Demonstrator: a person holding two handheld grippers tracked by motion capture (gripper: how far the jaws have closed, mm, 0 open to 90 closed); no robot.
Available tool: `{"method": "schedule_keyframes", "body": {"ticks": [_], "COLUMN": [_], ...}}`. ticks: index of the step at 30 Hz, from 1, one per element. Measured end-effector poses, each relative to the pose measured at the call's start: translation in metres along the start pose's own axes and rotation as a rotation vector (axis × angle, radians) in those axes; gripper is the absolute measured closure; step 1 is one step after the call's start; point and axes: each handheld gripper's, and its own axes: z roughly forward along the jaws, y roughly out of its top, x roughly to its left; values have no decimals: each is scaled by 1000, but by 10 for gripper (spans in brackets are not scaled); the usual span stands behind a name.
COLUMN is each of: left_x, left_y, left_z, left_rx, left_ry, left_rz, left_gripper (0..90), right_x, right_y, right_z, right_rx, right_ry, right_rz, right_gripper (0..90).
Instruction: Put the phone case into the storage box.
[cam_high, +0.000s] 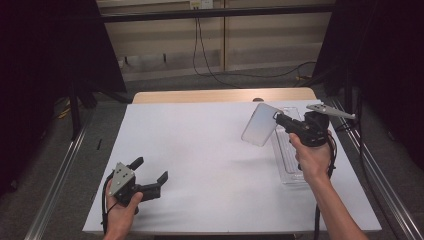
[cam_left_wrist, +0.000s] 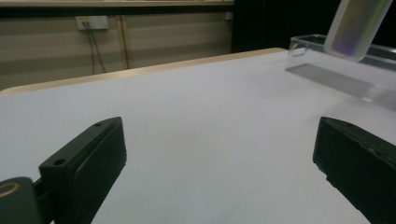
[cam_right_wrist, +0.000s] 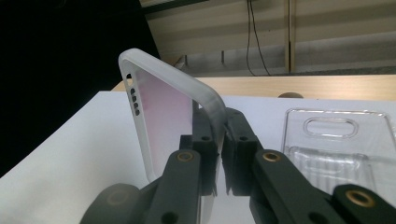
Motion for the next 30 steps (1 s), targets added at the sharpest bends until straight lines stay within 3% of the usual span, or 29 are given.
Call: {"method": "schedule_keyframes", "body": {"ticks": [1, 5, 9, 12, 13, 14, 16, 19, 27, 30], "left_x": [2, 3, 2, 2, 0, -2, -5, -7, -6, -5], "left_y": [0, 2, -2, -2, -3, -3, -5, -4, -3, -2], "left_z": [-1, -3, -3, -2, -1, 0, 2, 2, 1, 1], "left_rx": [-17, -41, -27, -21, -14, -10, 11, 4, 0, 0], "left_ry": [6, 25, 31, 33, 47, 44, 28, 20, -11, -14], "left_rz": [-21, -31, -29, -14, 12, 20, -13, 8, -29, -23], "left_gripper": [27, 29, 35, 36, 37, 41, 41, 41, 37, 37], "right_x": [-1, -6, -10, -15, -16, -18, -20, -24, -33, -38], "right_y": [1, 7, 13, 16, 18, 19, 22, 25, 36, 36], "right_z": [-1, -3, -6, -6, -6, -6, -6, -6, -8, -8], "right_rx": [-2, -20, -28, -33, -34, -35, -38, -40, -54, -59], "right_ry": [-1, -18, -38, -50, -53, -57, -66, -79, -126, -137], "right_rz": [-6, -13, -27, -26, -29, -27, -30, -36, -67, -63], "right_gripper": [843, 843, 843, 843, 843, 844, 843, 843, 843, 843]}}
